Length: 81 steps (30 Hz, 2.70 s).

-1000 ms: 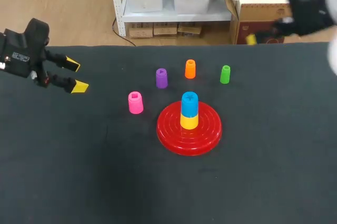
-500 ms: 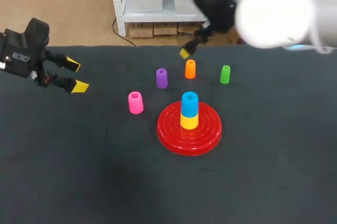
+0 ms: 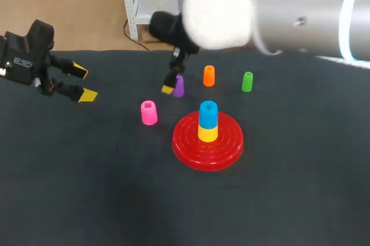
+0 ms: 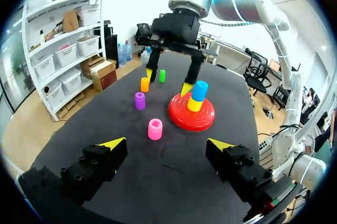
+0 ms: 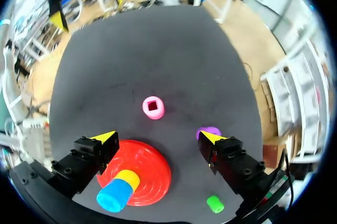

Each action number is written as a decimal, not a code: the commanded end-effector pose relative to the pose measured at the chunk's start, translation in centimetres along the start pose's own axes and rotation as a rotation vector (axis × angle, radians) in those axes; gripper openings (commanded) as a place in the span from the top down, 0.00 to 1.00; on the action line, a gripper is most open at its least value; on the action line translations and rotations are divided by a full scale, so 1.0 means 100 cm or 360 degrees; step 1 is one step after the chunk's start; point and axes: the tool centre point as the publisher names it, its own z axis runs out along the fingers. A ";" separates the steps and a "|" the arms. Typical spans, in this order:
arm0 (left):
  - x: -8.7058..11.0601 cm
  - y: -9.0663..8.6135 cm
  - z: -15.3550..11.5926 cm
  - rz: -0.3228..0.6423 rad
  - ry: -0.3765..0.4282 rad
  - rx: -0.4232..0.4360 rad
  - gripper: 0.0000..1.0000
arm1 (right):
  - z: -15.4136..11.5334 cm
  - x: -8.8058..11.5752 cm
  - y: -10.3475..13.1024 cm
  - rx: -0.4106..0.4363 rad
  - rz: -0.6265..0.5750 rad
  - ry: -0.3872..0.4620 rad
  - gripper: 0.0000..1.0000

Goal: Pick up and stack the cylinders on the red base in this order: pink,purple,orange,green

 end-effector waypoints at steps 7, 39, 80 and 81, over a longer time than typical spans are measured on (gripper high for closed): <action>0.001 0.000 0.000 0.0004 -0.0005 0.0000 0.00 | 0.040 -0.019 0.005 -0.0098 -0.0332 0.0465 0.00; 0.001 0.000 0.000 0.0004 -0.0005 0.0000 0.00 | 0.074 -0.019 0.016 -0.0069 -0.0273 0.0407 0.00; 0.001 0.000 0.000 0.0004 -0.0005 0.0000 0.00 | 0.084 -0.024 0.004 -0.0003 -0.0260 0.0419 1.00; 0.001 0.000 0.000 0.0004 -0.0005 0.0000 0.00 | 0.081 -0.025 0.003 0.0016 -0.0259 0.0413 1.00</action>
